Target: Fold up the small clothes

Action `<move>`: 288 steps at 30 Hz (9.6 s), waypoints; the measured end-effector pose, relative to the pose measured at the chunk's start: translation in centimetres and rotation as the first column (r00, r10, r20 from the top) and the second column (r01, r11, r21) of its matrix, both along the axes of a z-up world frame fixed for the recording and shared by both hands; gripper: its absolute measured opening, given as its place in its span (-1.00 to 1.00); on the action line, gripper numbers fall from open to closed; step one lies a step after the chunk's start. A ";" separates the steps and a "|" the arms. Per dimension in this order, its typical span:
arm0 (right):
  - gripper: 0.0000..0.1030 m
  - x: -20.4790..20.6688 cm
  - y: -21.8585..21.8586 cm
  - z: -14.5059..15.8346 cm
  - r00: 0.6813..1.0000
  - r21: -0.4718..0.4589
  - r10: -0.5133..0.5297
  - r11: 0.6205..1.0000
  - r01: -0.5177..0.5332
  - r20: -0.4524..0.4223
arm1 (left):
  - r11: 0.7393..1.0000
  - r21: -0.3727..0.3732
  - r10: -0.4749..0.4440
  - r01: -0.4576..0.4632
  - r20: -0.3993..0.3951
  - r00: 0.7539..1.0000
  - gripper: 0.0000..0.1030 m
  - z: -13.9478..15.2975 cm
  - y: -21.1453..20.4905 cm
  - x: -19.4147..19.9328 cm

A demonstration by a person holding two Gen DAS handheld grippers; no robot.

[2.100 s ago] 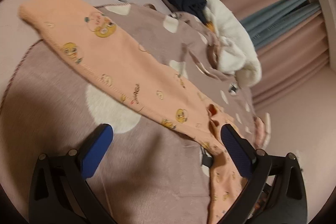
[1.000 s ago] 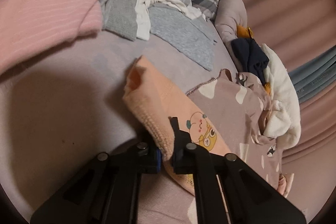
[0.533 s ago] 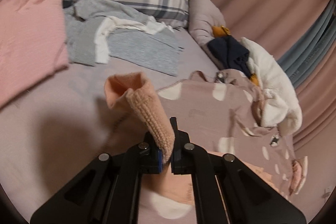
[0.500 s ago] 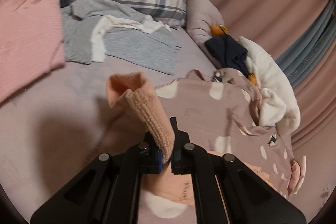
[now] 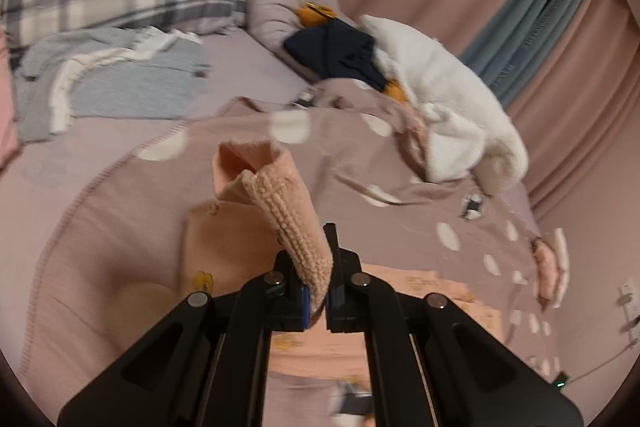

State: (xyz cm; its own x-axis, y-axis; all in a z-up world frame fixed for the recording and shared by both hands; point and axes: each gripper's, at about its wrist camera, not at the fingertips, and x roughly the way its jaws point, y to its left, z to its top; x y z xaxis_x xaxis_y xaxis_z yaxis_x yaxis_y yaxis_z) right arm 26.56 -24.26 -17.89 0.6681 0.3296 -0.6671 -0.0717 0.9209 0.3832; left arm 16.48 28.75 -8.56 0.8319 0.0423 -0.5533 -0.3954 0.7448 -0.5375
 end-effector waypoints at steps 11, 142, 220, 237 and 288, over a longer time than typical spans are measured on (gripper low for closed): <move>-0.62 -0.1 -1.1 -0.7 1.000 0.154 0.025 0.988 -0.025 0.001 | 0.995 0.045 -0.092 0.090 0.034 0.995 -0.93 3.2 -7.9 3.9; -0.01 -20.6 -5.7 -0.8 0.922 0.427 0.344 0.871 -0.242 -0.178 | 0.666 -0.484 -0.688 0.568 -0.103 0.719 0.44 -11.2 -19.5 -14.9; -0.87 -0.7 -0.4 11.5 0.957 0.254 0.238 0.927 -0.274 0.166 | 0.881 -0.324 -0.331 0.346 0.103 0.938 -0.95 -1.7 -10.9 4.7; -0.87 11.6 3.6 6.8 0.980 0.204 0.185 0.965 -0.166 -0.075 | 0.888 -0.456 -0.121 0.055 -0.115 0.986 -0.56 -8.3 -5.0 13.7; 0.98 -3.6 2.9 2.2 0.934 0.330 0.278 0.923 -0.195 -0.224 | 0.746 -0.519 -0.489 0.417 -0.002 0.872 0.99 -9.3 -13.7 -0.5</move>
State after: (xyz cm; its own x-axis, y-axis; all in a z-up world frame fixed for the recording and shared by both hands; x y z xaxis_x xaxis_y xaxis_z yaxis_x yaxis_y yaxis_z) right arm 22.97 -21.39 -15.67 0.3606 0.6666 -0.6524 -0.1324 0.7290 0.6716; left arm 16.00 15.10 -17.88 0.6016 -0.6254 -0.4970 -0.1715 0.5065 -0.8450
